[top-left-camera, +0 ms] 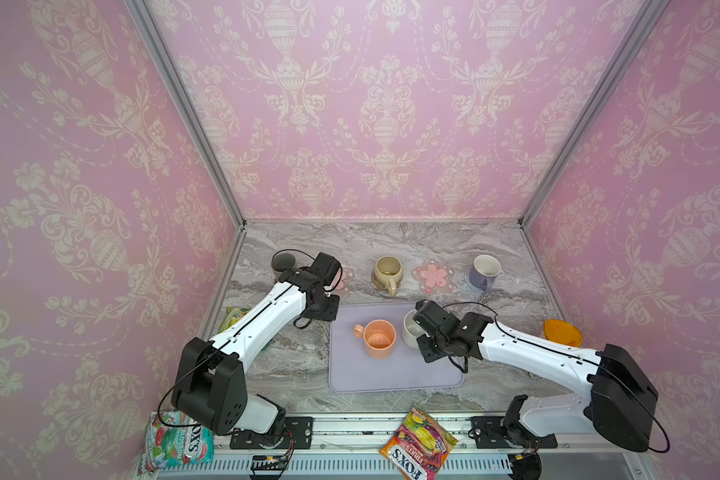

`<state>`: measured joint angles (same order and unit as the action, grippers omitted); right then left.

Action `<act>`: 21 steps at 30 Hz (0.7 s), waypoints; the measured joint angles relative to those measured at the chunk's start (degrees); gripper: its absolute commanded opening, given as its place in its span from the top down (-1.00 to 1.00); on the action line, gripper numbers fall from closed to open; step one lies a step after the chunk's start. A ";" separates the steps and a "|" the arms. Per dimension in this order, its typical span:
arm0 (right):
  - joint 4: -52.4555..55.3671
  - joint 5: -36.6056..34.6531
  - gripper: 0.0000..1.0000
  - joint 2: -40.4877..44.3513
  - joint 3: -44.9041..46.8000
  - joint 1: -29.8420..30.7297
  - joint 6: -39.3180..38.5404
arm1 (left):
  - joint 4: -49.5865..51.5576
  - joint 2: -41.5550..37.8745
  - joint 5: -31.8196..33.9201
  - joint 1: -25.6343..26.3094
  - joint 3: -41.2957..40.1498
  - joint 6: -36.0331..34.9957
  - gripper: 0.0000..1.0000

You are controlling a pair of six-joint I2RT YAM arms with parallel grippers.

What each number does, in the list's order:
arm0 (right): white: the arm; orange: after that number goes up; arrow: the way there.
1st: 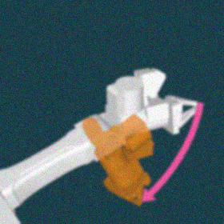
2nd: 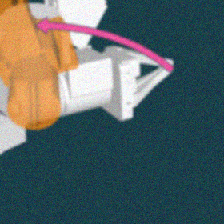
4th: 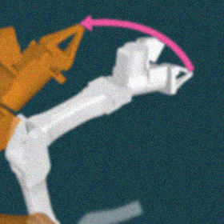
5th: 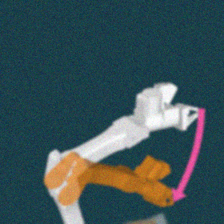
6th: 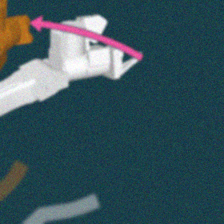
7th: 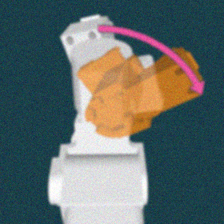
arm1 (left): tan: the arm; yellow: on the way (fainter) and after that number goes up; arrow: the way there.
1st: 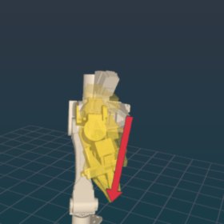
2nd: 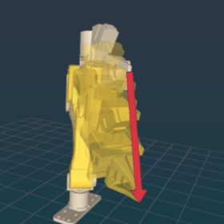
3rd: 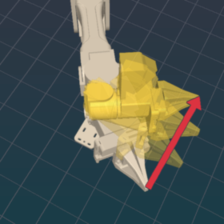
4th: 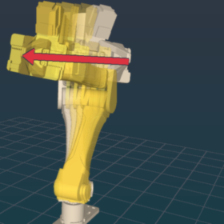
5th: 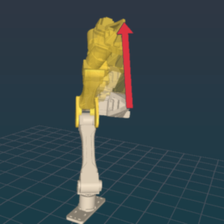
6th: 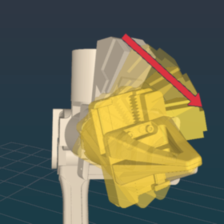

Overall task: Place cups on coasters
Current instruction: Pick up the cup from the tray.

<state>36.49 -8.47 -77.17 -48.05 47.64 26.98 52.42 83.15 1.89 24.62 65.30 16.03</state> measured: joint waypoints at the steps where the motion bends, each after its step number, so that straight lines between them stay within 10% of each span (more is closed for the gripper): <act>1: 0.00 -0.11 0.73 -0.04 0.00 -0.02 0.09 | 0.02 0.00 0.00 0.00 0.00 0.00 0.22; 5: 0.02 -0.33 0.99 -0.07 0.00 0.00 0.13 | 0.00 0.00 0.00 0.00 0.00 0.00 0.22; 21: 3.30 -3.98 1.00 3.23 0.59 -1.51 1.95 | -0.09 -0.11 0.00 0.00 -0.33 0.00 0.22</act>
<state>39.79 -12.45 -73.93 -47.46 46.13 28.93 52.34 83.05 1.89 24.62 64.97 16.03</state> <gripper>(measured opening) 0.199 0.388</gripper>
